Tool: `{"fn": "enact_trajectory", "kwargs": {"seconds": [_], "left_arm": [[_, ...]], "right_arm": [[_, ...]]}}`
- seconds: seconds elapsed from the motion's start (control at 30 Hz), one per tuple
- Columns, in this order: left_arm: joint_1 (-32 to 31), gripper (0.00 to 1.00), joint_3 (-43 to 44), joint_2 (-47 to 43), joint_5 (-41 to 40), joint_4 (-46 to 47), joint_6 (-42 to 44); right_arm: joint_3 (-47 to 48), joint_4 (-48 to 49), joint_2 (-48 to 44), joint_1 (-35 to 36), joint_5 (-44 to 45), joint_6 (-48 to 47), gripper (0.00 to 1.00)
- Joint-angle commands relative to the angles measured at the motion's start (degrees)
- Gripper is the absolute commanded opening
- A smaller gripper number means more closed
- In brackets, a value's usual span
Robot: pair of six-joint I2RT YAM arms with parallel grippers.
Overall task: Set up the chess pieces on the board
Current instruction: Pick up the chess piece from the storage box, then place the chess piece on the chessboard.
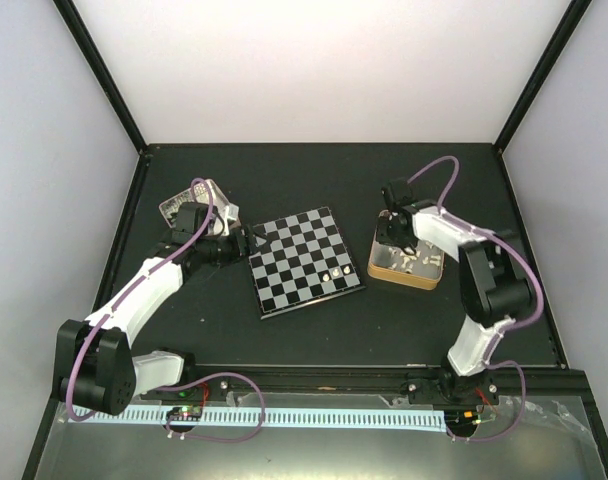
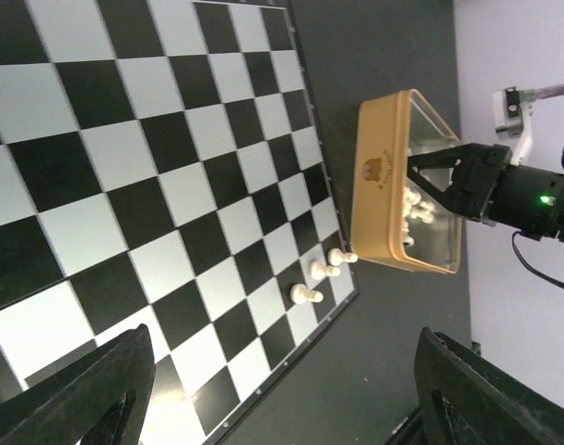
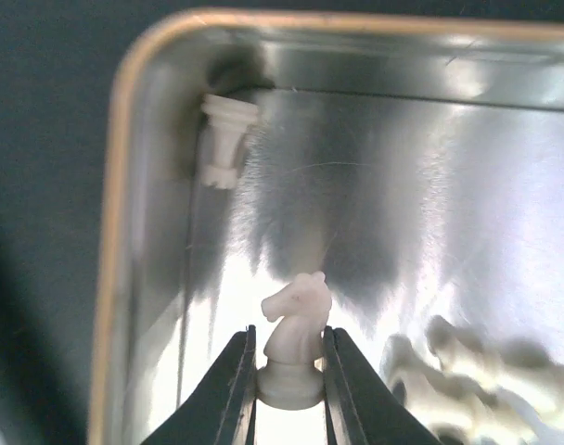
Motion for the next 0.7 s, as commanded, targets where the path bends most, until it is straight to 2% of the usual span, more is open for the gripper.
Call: {"fn": "enact_trajectory", "kwargs": {"seconds": [0.0,0.07,0.2,0.33,0.57,0.67], "left_arm": [[-1.1,0.78,2.0,-0.2,7.2,3.9,0.7],[-2.0,0.79,3.1,0.3,10.5,5.0,0.4],[-4.8,0.81,5.1,0.9,17.2,8.2,-0.8],[-8.4,0.83,7.7,1.8,21.3,9.8,-2.5],[-12.2,0.82,9.3,3.4,27.2,16.4,-10.7],[-13.6,0.8,10.1,3.3,27.8,17.7,-12.5]], "right_arm": [[-4.6,8.6,-12.1,-0.4,-5.2,-4.9,0.08],[-7.6,13.5,-16.9,-0.3,-10.8,-8.0,0.08],[-13.1,22.1,-25.8,0.3,-31.0,-13.4,0.08],[-16.4,27.7,-31.1,2.8,-45.5,-15.8,0.08],[-17.7,31.1,-34.6,7.6,-62.1,-17.9,0.09],[-17.1,30.6,-35.3,9.0,-65.3,-18.8,0.08]]}}
